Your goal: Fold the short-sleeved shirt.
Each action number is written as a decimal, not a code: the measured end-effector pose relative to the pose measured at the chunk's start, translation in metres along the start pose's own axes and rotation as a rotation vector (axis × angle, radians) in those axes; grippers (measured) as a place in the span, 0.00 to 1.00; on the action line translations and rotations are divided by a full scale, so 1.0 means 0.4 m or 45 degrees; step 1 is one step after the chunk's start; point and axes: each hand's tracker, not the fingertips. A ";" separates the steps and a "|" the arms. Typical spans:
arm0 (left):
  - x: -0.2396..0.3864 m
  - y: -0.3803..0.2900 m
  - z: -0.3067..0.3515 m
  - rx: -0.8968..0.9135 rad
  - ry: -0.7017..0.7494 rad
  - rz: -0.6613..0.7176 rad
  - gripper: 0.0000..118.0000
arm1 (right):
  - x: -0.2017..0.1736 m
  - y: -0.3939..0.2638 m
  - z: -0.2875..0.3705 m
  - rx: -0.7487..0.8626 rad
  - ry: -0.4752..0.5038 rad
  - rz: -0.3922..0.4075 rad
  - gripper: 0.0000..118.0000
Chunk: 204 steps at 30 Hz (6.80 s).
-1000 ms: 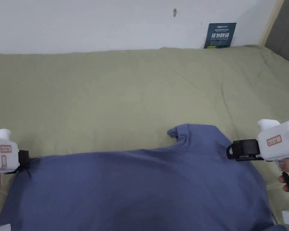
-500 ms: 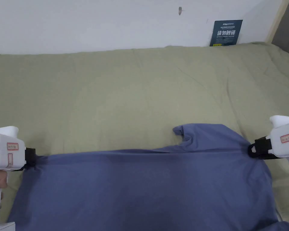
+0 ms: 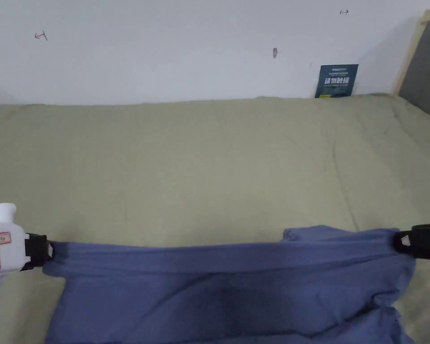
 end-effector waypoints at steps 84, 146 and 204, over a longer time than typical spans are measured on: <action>-0.284 -0.307 -0.194 -0.543 -0.860 0.678 0.06 | -0.331 -0.394 0.231 0.154 -0.129 -0.014 0.01; 0.311 -0.217 0.066 -0.361 -0.339 -0.065 0.17 | -0.329 -0.460 0.201 0.093 0.101 0.007 0.01; -0.053 -0.335 -0.174 -0.603 -0.802 0.415 0.08 | -0.430 -0.451 0.099 -0.052 0.129 0.053 0.01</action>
